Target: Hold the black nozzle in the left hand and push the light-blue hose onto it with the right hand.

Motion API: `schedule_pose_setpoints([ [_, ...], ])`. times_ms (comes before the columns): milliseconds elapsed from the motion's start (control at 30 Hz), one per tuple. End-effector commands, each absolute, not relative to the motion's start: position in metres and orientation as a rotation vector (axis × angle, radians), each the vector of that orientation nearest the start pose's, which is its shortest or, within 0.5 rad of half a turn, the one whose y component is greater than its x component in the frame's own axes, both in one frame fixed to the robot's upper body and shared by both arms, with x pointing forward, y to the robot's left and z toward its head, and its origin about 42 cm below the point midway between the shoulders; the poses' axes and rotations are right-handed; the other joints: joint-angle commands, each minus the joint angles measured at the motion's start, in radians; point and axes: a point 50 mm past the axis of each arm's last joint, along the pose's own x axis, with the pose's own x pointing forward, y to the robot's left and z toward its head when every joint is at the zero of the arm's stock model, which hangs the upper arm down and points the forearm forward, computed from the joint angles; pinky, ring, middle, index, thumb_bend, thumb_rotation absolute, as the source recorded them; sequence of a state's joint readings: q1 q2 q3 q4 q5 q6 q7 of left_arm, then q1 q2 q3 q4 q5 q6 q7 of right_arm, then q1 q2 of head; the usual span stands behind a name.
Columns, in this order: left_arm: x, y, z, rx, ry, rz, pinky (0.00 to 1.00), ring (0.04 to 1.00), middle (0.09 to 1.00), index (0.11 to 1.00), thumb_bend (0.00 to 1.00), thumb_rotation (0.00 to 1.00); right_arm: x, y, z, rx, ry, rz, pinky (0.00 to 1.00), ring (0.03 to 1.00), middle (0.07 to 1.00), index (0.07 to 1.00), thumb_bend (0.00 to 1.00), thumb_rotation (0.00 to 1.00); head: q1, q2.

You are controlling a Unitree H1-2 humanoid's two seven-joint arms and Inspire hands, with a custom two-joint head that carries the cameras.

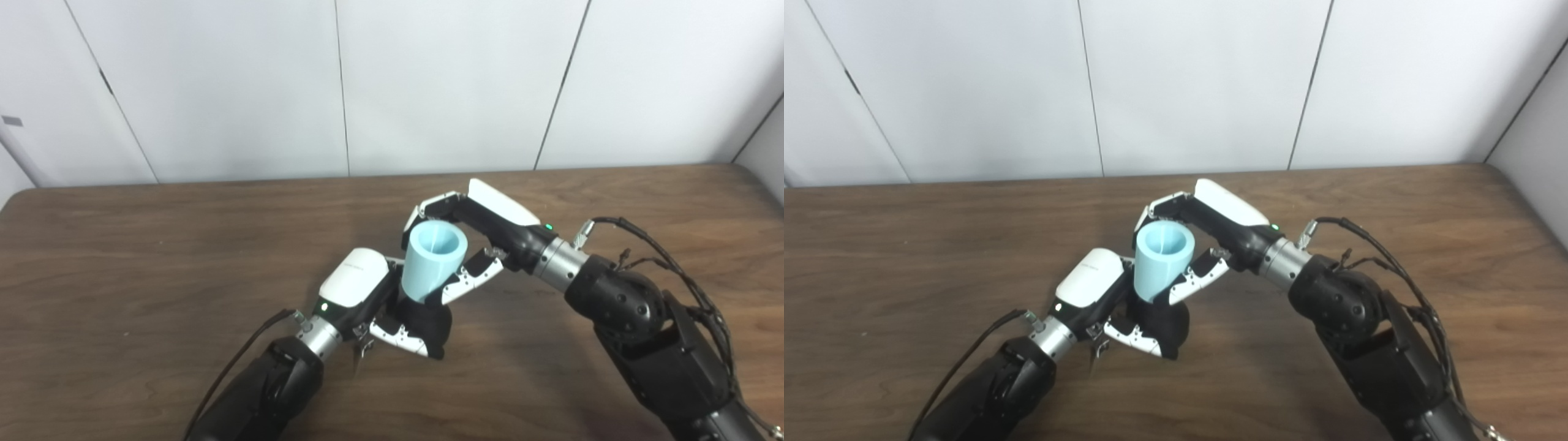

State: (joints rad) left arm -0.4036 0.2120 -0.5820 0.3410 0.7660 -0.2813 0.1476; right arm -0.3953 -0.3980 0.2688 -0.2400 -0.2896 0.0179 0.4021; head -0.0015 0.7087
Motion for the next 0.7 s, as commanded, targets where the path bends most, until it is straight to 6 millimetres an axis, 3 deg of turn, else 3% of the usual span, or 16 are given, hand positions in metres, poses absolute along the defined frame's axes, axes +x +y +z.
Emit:
schedule_pose_setpoints([
  [0,0.334,0.125,0.067,1.117,-0.375,-0.725,0.31,0.382,0.437,0.499,0.53,0.00,0.355,-0.202,0.251,-0.820,-0.437,0.654,0.33,0.402,0.477,0.529,0.52,0.00,-0.001,0.003],
  [333,0.333,0.121,0.067,1.108,-0.376,-0.729,0.35,0.400,0.445,0.498,0.53,0.00,0.344,-0.188,0.233,-0.872,-0.313,0.754,0.33,0.397,0.485,0.513,0.52,0.00,-0.001,0.008],
  [667,0.333,0.121,0.067,1.114,-0.369,-0.732,0.33,0.391,0.442,0.499,0.53,0.00,0.342,-0.185,0.233,-0.900,-0.265,0.779,0.33,0.396,0.489,0.508,0.52,0.00,0.001,0.011],
])
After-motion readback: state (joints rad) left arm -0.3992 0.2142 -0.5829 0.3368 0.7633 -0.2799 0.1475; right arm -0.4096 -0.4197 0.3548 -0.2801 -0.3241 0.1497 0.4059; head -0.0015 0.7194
